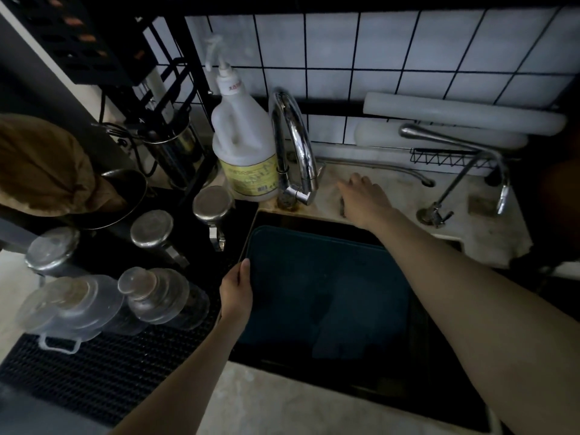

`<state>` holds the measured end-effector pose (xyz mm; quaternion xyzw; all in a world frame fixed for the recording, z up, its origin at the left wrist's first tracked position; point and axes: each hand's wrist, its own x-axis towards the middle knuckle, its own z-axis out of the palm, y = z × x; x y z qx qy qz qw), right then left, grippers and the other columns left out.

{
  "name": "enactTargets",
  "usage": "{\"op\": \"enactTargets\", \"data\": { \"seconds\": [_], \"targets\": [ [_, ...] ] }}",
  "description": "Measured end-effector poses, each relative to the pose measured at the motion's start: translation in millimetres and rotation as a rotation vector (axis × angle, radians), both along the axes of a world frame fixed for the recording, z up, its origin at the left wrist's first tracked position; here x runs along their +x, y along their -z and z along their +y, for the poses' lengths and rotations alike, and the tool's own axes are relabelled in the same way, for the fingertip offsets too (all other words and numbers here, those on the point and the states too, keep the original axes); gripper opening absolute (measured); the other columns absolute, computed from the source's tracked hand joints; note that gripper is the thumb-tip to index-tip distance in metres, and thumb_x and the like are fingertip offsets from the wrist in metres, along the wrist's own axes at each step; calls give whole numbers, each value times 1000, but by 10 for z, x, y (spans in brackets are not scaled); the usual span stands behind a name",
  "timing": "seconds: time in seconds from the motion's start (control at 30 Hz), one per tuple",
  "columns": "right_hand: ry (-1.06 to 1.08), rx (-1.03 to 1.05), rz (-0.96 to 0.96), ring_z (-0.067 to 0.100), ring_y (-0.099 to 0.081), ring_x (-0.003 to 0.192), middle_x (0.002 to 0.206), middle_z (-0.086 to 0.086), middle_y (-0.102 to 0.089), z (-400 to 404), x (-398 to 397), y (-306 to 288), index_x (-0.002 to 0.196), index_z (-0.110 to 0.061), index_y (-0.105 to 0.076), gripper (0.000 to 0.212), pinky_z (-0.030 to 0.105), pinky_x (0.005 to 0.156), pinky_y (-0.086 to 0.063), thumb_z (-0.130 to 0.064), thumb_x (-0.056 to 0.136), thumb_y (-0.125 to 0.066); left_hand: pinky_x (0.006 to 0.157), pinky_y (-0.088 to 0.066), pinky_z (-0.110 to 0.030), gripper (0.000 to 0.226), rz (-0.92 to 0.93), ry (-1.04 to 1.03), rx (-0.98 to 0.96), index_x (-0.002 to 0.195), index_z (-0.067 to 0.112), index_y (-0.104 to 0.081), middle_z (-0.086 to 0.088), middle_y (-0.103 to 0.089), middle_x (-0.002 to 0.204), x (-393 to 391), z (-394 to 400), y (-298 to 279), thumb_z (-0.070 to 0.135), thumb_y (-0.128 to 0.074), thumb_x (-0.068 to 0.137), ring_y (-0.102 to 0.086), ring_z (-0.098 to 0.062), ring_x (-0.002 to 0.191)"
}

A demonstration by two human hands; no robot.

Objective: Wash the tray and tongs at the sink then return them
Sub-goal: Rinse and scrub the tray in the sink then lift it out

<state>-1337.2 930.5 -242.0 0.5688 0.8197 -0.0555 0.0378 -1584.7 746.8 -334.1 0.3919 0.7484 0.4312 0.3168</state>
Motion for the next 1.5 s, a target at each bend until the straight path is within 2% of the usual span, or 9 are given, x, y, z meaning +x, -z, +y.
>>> {"op": "enactTargets", "data": {
  "seconds": [0.1, 0.27, 0.53, 0.7, 0.93, 1.17, 1.3, 1.4, 1.5],
  "targets": [
    [65, 84, 152, 35, -49, 108, 125, 16, -49, -279, 286, 166, 127, -14, -49, 33, 45, 88, -43, -30, 98, -45, 60, -40, -26, 36, -4, -9, 26, 81, 18, -63, 2, -61, 71, 18, -35, -67, 33, -42, 106, -56, -8, 65],
    [436, 163, 386, 39, -53, 101, 113, 19, -51, -926, 779, 593, 112, -9, -52, 34, 48, 82, -50, -40, 99, -47, 61, -41, -35, 39, 30, -26, 45, 78, 19, -61, -1, -61, 71, -28, -60, -89, 38, -41, 105, -54, -13, 65],
    [884, -282, 696, 44, -55, 113, 132, 24, -51, -1553, 1070, 941, 139, -6, -38, 50, 43, 82, -48, -41, 104, -35, 56, -37, -19, 39, 99, 16, 133, 75, 19, -55, -1, -56, 69, 15, -32, -338, 35, -40, 106, -50, 3, 58],
    [921, -305, 708, 45, -58, 110, 124, 29, -58, -1566, 1078, 967, 132, -2, -48, 44, 44, 90, -47, -32, 105, -31, 57, -37, -14, 34, 105, 56, 145, 81, 19, -56, 3, -56, 71, 47, -51, -446, 32, -39, 107, -51, 6, 60],
    [936, -273, 775, 42, -57, 103, 118, 27, -57, -1512, 1144, 746, 123, 0, -49, 40, 36, 74, -39, -30, 106, -29, 58, -39, -14, 31, 183, 108, 128, 88, 20, -60, 4, -61, 74, 64, -128, -546, 32, -39, 107, -56, 4, 66],
    [849, -283, 829, 32, -55, 92, 121, 19, -58, -1575, 1173, 610, 126, -8, -48, 38, 34, 77, -38, -32, 107, -27, 61, -43, -36, 36, 309, 115, 104, 91, 19, -60, -4, -64, 77, 51, -192, -652, 39, -34, 107, -60, -15, 70],
    [829, -260, 788, 30, -56, 89, 119, 18, -59, -1556, 1188, 558, 123, -12, -50, 39, 36, 76, -41, -37, 106, -26, 68, -44, -37, 41, 440, 105, 2, 120, 22, -62, -8, -70, 98, 21, -198, -607, 45, -31, 106, -65, -33, 90],
    [819, -236, 737, 37, -60, 100, 119, 18, -60, -1513, 1201, 525, 122, -12, -52, 40, 39, 79, -47, -38, 106, -26, 65, -45, -39, 38, 463, 101, 2, 115, 20, -61, -7, -68, 90, 46, -211, -637, 42, -31, 106, -65, -35, 85],
    [820, -154, 667, 33, -58, 82, 103, 16, -62, -1513, 1189, 489, 108, -13, -53, 39, 40, 73, -48, -40, 105, -25, 61, -50, -43, 33, 458, 106, 49, 108, 19, -58, -3, -65, 77, 84, -242, -694, 39, -31, 107, -64, -30, 72]
  ]
}}
